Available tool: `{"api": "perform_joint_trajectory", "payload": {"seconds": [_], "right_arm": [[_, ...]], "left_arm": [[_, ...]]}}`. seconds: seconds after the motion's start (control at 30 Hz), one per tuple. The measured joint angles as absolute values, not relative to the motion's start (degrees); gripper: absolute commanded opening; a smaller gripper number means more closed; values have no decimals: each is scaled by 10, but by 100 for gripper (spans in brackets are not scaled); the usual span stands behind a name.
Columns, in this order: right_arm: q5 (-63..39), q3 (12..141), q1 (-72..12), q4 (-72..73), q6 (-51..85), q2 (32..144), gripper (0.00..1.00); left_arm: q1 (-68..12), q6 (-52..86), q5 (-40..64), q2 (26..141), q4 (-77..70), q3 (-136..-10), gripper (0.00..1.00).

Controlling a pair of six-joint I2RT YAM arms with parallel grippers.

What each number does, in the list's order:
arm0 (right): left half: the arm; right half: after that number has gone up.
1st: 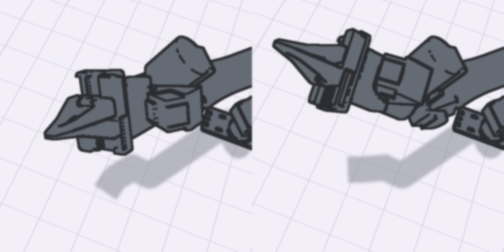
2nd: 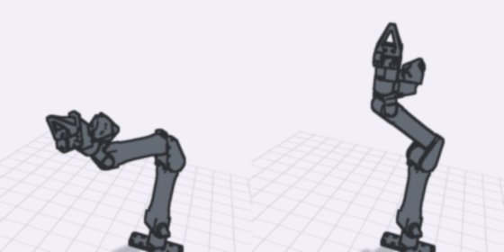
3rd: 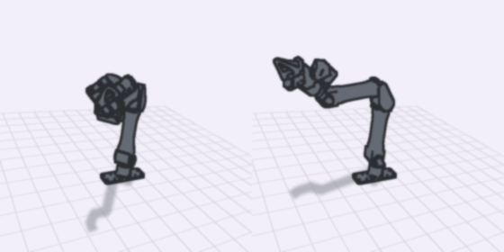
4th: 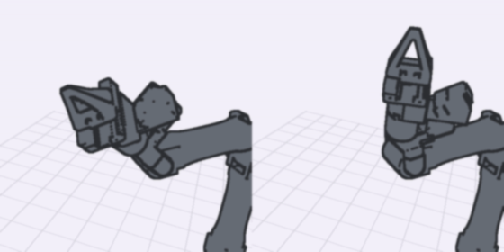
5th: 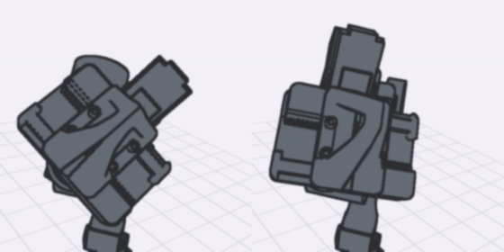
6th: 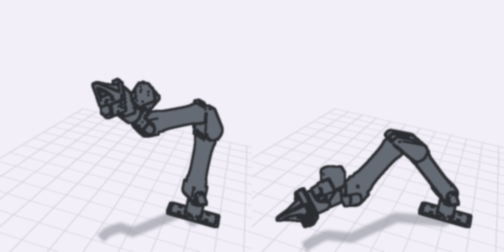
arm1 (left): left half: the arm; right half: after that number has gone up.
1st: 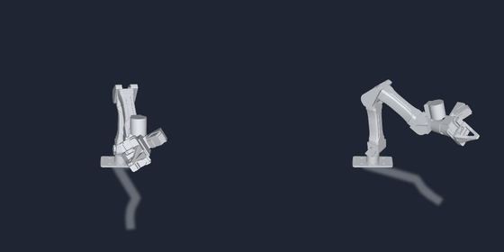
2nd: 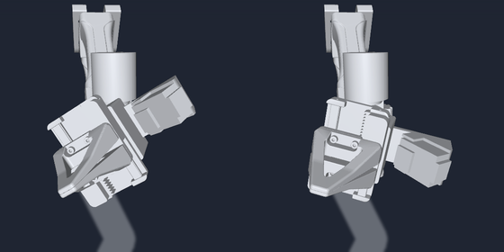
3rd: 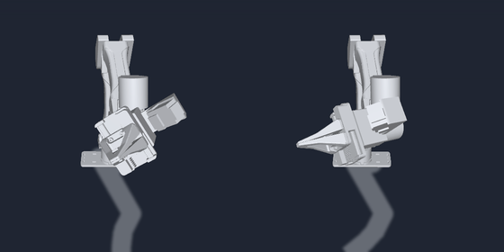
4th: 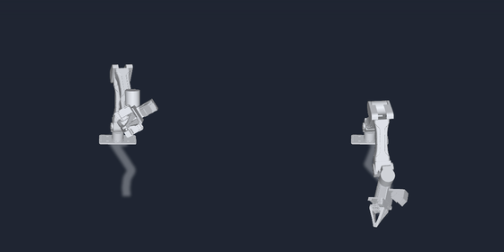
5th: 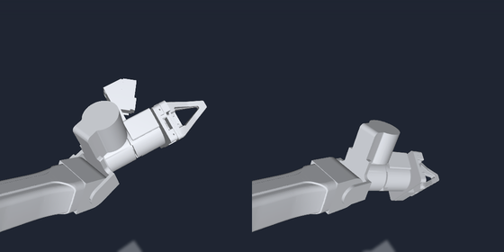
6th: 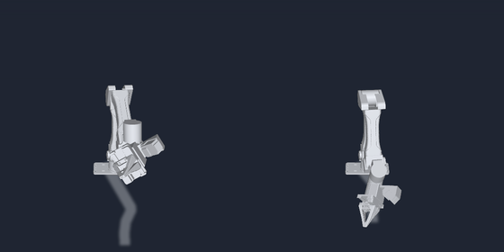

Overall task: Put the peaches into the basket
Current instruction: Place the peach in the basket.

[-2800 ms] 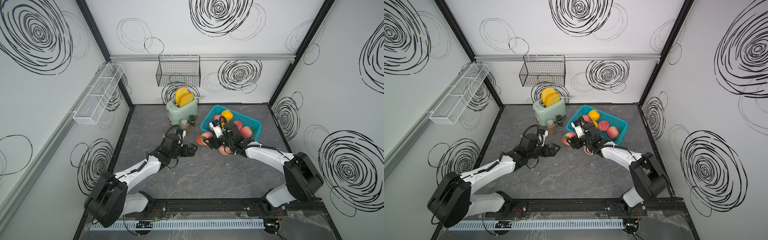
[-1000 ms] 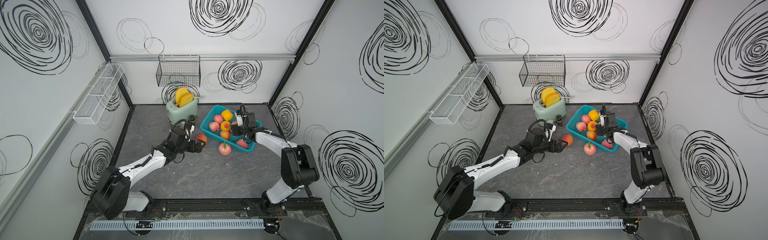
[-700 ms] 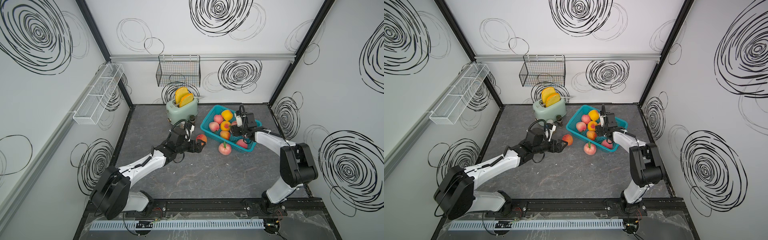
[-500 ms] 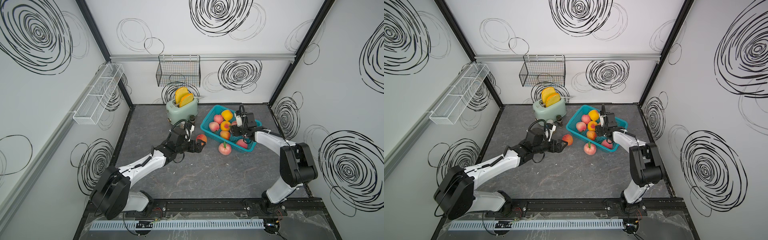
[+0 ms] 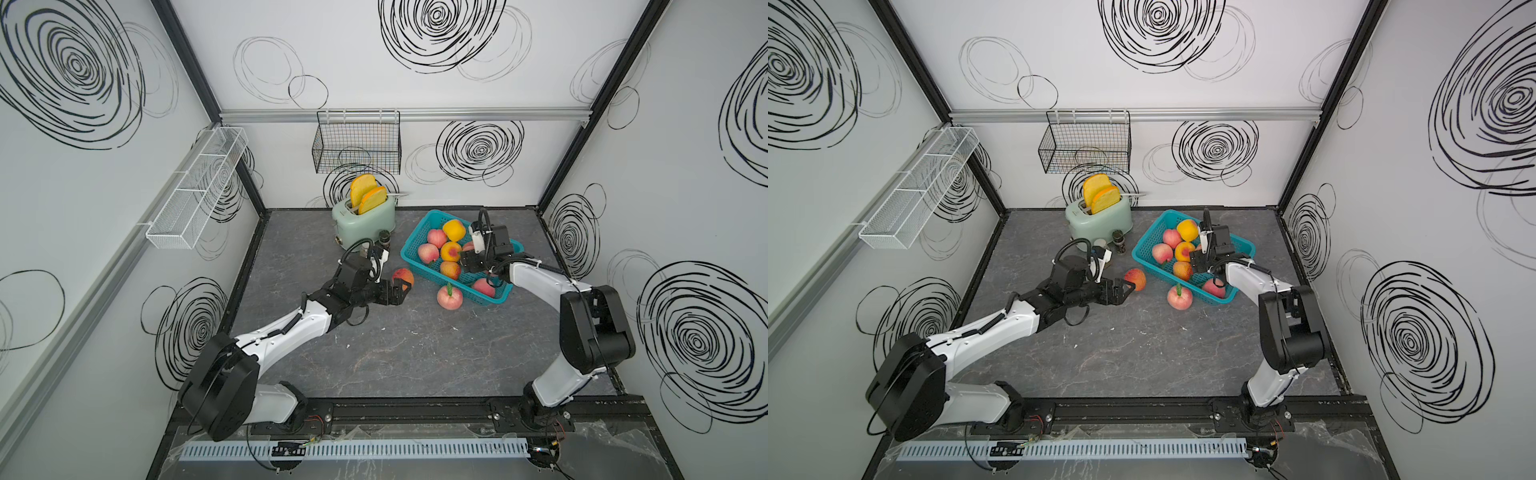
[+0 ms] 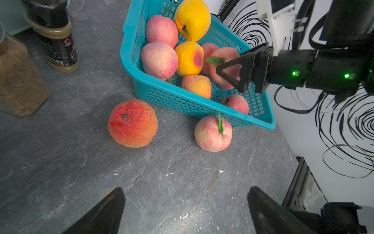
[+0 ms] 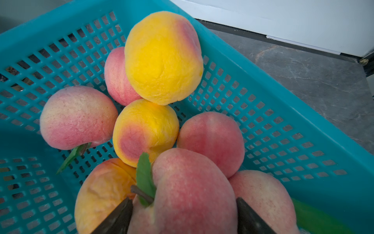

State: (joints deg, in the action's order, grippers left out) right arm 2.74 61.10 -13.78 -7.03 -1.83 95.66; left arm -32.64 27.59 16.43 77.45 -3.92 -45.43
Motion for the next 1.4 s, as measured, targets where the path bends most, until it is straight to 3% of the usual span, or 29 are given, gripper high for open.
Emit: {"api": "perform_joint_trajectory", "payload": {"seconds": [1.4], "right_arm": [[3,584,-138,-72,-17,936,81]], "left_arm": [[-330,274,156,770,-31,-454,98]]}}
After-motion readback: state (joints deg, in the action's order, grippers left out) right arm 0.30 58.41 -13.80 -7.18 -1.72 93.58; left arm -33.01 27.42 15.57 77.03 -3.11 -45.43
